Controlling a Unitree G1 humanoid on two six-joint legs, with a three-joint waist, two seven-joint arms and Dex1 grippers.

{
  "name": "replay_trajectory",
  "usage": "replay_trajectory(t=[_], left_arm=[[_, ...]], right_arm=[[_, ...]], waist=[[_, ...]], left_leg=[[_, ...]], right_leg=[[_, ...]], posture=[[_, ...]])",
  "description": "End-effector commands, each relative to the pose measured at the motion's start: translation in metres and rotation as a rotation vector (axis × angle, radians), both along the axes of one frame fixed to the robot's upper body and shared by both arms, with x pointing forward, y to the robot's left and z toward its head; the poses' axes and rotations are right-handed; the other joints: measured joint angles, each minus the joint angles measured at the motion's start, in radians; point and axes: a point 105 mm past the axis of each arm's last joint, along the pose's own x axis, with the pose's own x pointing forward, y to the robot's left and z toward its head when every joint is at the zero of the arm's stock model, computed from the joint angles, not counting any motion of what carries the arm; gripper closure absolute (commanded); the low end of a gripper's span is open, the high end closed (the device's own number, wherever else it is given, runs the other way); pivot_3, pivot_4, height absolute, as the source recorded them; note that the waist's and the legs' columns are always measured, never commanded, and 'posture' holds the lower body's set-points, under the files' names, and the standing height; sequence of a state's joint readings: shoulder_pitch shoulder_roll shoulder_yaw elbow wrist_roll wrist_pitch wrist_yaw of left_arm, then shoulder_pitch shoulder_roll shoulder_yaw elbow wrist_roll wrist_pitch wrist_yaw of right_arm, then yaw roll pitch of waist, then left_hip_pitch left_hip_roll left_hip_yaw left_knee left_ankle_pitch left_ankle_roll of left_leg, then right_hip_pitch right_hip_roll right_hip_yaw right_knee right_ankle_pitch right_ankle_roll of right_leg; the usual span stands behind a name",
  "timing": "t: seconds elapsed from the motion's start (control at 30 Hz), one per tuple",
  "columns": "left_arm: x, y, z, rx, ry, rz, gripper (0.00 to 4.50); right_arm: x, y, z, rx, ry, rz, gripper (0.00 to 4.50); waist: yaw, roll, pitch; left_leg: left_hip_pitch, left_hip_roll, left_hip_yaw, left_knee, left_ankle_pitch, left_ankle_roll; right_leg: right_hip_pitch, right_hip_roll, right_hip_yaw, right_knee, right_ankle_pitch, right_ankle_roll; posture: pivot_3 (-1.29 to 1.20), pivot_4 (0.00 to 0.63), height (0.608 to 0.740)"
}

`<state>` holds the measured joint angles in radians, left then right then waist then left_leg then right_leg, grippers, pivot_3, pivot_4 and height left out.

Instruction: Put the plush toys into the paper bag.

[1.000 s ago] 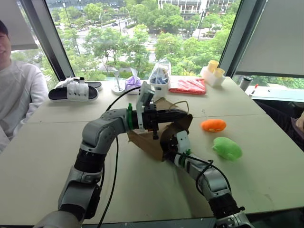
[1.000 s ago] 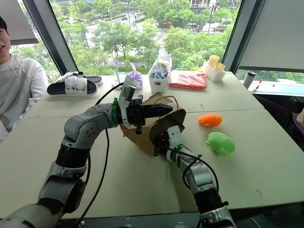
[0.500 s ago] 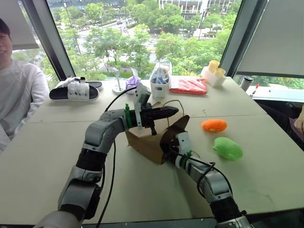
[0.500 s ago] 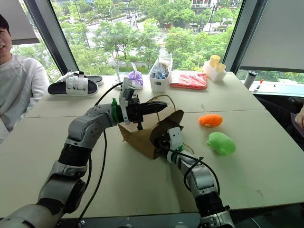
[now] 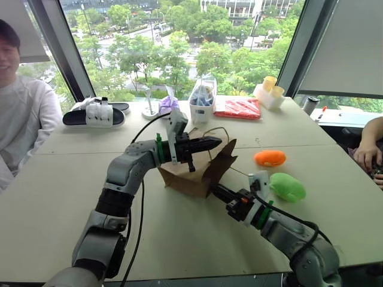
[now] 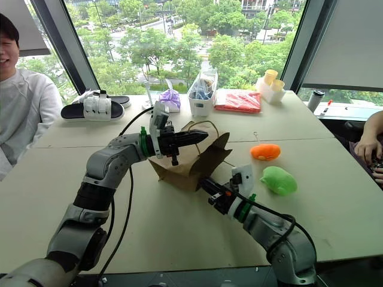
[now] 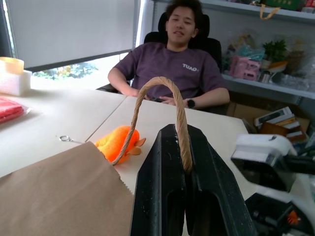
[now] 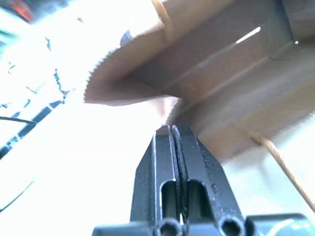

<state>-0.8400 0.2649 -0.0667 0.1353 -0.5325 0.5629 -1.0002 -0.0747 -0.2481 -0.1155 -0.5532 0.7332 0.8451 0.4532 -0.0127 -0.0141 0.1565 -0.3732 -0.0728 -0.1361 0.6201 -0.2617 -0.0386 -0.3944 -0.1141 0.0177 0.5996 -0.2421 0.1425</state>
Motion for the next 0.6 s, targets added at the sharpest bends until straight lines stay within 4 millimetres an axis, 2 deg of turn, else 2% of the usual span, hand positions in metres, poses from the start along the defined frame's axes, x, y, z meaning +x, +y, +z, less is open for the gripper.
replay_trajectory(t=[0.03,0.13,0.17,0.2,0.27,0.33,0.37,0.47,0.5,0.6], left_arm=[[-0.008,-0.003,0.004,0.005,-0.020,-0.043,4.46],[-0.009,-0.005,0.001,0.009,-0.010,-0.054,4.46],[-0.010,-0.006,0.000,0.011,-0.008,-0.061,4.46],[-0.011,-0.007,0.000,0.013,-0.008,-0.066,4.49],[-0.012,-0.008,-0.001,0.014,-0.008,-0.070,4.50],[-0.013,-0.008,-0.001,0.014,-0.007,-0.074,4.50],[-0.013,-0.008,-0.001,0.015,-0.006,-0.076,4.50],[-0.015,-0.009,-0.001,0.015,-0.005,-0.081,4.50],[-0.016,-0.009,-0.001,0.013,-0.005,-0.084,4.50],[-0.019,-0.009,0.004,-0.003,-0.019,-0.076,4.50]], right_arm=[[-0.019,-0.012,0.025,0.054,-0.042,0.032,4.50],[-0.029,-0.039,0.046,0.123,-0.059,0.015,4.50],[-0.020,-0.056,0.058,0.173,-0.091,-0.073,4.50],[-0.010,-0.075,0.066,0.211,-0.116,-0.175,4.24],[0.008,-0.116,0.077,0.159,-0.204,-0.404,3.59],[0.020,-0.145,0.071,0.028,-0.208,-0.547,2.68],[0.025,-0.158,0.067,-0.015,-0.196,-0.605,2.08],[0.033,-0.175,0.055,-0.135,-0.159,-0.667,0.57],[0.037,-0.179,0.042,-0.222,-0.107,-0.672,0.07],[0.042,-0.187,0.010,-0.481,-0.012,-0.653,0.02]], waist=[[0.001,0.000,0.000],[0.002,0.000,0.000],[0.002,0.000,0.000],[0.002,0.000,0.000],[0.001,0.000,0.000],[0.003,0.000,0.000],[0.004,0.000,0.000],[0.002,0.000,0.000],[0.002,0.000,0.000],[-0.001,0.000,0.000]], left_leg=[[0.000,0.000,0.000,0.000,0.000,0.000],[0.000,0.000,0.000,0.000,0.000,0.000],[0.000,0.000,0.000,0.000,0.000,0.000],[0.000,0.000,0.000,0.000,0.000,0.001],[0.000,0.000,0.001,0.002,0.000,0.001],[0.000,0.000,0.004,0.002,0.000,0.001],[0.000,0.000,0.004,0.002,0.000,0.001],[0.000,0.000,0.004,0.001,0.000,0.001],[0.000,0.000,0.005,0.001,0.000,0.001],[0.000,0.000,0.006,0.001,0.000,0.001]], right_leg=[[0.000,0.000,0.000,0.000,0.000,0.000],[0.001,0.000,0.000,-0.001,0.000,0.000],[0.001,0.000,0.000,-0.001,0.000,0.000],[0.001,0.000,0.000,-0.001,0.000,0.000],[0.002,0.000,0.000,-0.001,0.000,0.000],[0.003,0.000,0.000,-0.001,0.000,0.000],[0.002,0.000,0.000,-0.001,0.000,0.000],[0.002,0.000,-0.001,0.000,0.000,0.000],[0.001,0.000,0.000,0.000,0.000,0.000],[0.001,0.000,0.001,-0.001,0.000,0.000]], posture=[[0.00,0.150,0.740],[0.00,0.150,0.740],[0.00,0.150,0.740],[0.00,0.150,0.740],[0.00,0.150,0.740],[0.00,0.150,0.740],[0.00,0.150,0.740],[0.00,0.150,0.740],[0.00,0.150,0.740],[0.00,0.150,0.740]])
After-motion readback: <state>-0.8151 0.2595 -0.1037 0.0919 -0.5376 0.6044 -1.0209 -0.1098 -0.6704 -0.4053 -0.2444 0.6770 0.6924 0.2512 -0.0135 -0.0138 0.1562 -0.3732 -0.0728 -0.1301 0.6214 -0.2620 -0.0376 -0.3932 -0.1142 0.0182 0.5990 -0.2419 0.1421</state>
